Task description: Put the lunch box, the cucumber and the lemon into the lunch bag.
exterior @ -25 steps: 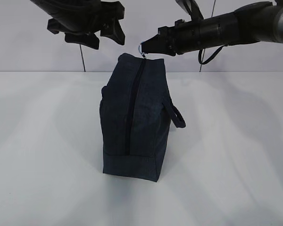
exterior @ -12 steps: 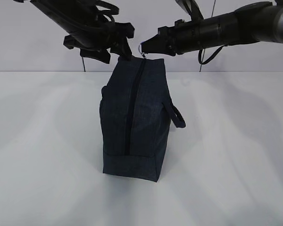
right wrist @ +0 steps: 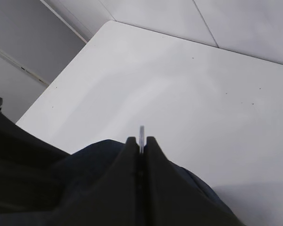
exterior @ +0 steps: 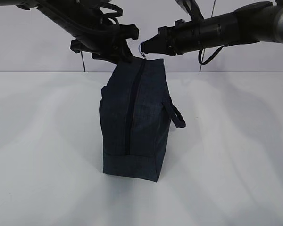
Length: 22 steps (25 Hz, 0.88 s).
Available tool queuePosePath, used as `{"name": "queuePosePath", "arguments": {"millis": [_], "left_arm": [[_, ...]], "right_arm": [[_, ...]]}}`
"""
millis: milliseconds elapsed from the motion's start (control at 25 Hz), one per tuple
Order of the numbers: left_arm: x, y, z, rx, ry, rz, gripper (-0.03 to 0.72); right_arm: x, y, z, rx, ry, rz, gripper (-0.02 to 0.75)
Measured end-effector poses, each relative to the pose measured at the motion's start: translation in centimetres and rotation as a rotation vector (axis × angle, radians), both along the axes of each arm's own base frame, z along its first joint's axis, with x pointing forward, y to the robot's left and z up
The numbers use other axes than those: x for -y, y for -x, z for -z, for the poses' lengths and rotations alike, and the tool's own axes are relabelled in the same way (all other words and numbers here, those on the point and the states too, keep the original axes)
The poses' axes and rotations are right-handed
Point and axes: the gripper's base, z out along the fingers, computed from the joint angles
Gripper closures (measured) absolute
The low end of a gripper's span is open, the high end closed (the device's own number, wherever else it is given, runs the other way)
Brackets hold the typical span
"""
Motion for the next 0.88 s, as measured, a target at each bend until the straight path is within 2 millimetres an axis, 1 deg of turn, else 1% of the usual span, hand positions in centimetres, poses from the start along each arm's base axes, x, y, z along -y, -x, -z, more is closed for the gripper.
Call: {"name": "queuePosePath", "arguments": {"millis": [120, 280, 680, 880], "left_arm": [[0.0, 0.0, 0.0, 0.002, 0.001, 0.004, 0.582], [0.1, 0.0, 0.0, 0.015, -0.008, 0.026, 0.631], [0.0, 0.3, 0.0, 0.032, -0.058, 0.113, 0.646], [-0.2, 0.9, -1.2, 0.053, -0.069, 0.149, 0.646]], "right_arm": [[0.0, 0.0, 0.0, 0.000, 0.000, 0.000, 0.718], [0.0, 0.1, 0.0, -0.002, -0.002, -0.008, 0.718], [-0.1, 0.4, 0.1, -0.018, 0.000, -0.040, 0.718], [-0.2, 0.6, 0.0, -0.030, -0.009, -0.061, 0.718]]}}
